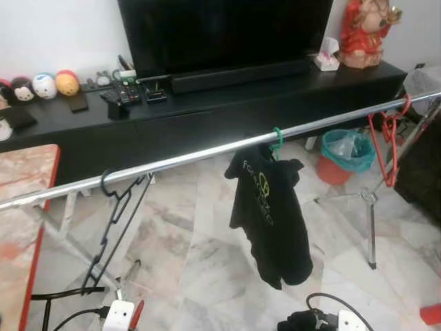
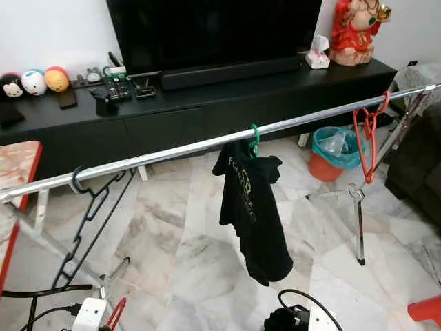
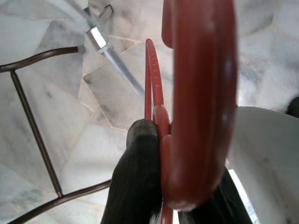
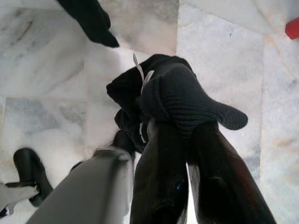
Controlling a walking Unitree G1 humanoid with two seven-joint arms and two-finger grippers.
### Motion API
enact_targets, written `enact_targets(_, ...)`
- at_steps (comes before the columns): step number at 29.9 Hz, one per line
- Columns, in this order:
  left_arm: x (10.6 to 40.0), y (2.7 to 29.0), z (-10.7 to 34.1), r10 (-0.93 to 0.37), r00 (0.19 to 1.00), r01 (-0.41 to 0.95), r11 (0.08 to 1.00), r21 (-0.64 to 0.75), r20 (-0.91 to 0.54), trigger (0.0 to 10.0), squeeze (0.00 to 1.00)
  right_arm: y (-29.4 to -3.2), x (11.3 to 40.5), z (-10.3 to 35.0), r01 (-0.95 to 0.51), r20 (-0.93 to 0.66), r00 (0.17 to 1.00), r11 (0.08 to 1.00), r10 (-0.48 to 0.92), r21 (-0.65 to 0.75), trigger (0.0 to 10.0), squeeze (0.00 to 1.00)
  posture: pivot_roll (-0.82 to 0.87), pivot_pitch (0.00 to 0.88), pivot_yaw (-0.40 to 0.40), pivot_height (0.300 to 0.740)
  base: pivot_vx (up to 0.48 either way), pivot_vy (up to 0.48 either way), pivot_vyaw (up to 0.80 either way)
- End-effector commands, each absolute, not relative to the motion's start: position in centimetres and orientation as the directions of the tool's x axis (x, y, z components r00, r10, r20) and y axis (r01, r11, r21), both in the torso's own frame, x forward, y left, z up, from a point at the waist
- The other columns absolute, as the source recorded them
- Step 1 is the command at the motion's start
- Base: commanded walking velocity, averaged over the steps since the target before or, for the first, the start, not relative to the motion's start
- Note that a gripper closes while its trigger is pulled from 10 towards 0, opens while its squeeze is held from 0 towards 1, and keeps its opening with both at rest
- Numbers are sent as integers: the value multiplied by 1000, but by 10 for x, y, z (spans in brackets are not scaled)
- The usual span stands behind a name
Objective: Hang hanger
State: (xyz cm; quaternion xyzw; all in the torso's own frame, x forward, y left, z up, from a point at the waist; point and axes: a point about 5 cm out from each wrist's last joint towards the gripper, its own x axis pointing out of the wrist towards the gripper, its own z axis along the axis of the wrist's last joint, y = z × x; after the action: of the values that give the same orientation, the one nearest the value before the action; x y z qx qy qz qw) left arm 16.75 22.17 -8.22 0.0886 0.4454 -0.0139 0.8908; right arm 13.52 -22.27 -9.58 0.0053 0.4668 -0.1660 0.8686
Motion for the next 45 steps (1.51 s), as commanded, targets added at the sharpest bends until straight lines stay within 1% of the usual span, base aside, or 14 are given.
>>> enact_targets(1,161,220,-85,56,588,106,984,145,-807,10000,0,-222,135,-96,294,-814,507,944,-284,-147,10000,0,13,0,18,740,-281,0,800)
enact_targets(5,160,220,-86,54,582,109,983,144,-811,10000,0,-222,135,-96,298,-814,507,944,-284,-144,10000,0,13,0,18,740,-275,0,770)
enact_targets(8,158,219,-87,53,578,111,983,143,-814,10000,0,-223,135,-96,316,-814,505,939,-287,-134,10000,0,15,0,18,740,-264,0,0)
enact_targets(15,158,218,-88,49,574,116,983,140,-817,10000,0,-224,135,-96,300,-812,509,943,-285,-143,10000,0,14,0,18,740,-258,0,0)
enact_targets(18,159,217,-88,48,574,116,983,139,-817,10000,0,-223,136,-95,292,-809,515,945,-283,-145,10000,0,15,0,18,740,-244,0,525)
enact_targets(21,159,216,-88,45,573,119,983,137,-818,10000,0,-222,137,-95,299,-809,516,944,-283,-139,10000,0,16,0,17,740,0,0,800)
enact_targets(25,157,216,-89,45,564,118,984,134,-825,10000,0,-222,137,-95,323,-807,515,938,-288,-129,10000,0,15,0,17,740,0,0,0)
enact_targets(43,157,212,-90,30,558,123,985,119,-830,10000,0,-221,140,-94,324,-802,520,936,-296,-135,10000,0,12,4,16,740,0,0,0)
enact_targets(45,156,212,-90,29,557,122,986,116,-830,10000,0,-222,139,-94,324,-802,519,936,-296,-136,10000,0,13,3,14,740,-247,0,0)
